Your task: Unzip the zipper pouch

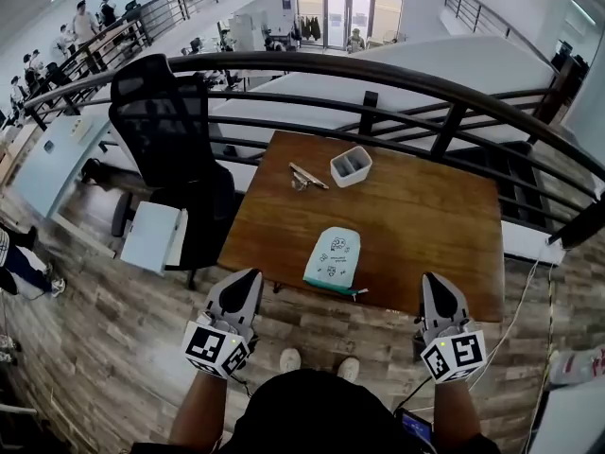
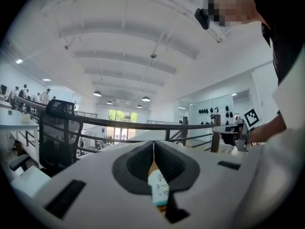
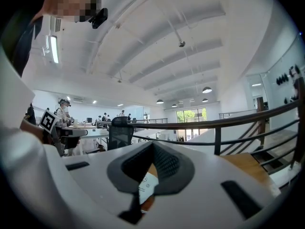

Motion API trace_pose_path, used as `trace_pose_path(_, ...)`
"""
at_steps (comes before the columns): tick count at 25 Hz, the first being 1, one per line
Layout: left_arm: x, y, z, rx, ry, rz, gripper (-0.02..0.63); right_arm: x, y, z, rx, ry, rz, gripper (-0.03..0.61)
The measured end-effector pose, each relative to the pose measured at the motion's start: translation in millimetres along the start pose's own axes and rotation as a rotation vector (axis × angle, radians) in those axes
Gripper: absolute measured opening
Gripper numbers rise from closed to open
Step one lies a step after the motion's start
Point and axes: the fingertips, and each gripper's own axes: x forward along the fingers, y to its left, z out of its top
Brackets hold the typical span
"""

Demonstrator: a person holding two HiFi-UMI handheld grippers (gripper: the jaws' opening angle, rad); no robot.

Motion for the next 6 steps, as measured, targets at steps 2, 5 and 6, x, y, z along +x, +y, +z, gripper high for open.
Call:
trace_pose_path(2, 3.1, -0.3, 1.8, 0.004, 0.001, -0.002, 0.017, 2.7, -3.7, 1.7, 0.005, -0.002, 0.001, -0.008)
trace_pose_path(5, 8.2, 1.2, 6.0, 0.007, -0.002, -0.002, 0.017, 7.5, -6.5, 5.0, 0.007, -0.003, 0.006, -0.008)
trace_pose_path(6, 9.9, 1.6, 7.4, 0.008, -0.004, -0.002, 0.017, 9.0, -7.1, 5.8, 0.007, -0.003, 0.010, -0.008)
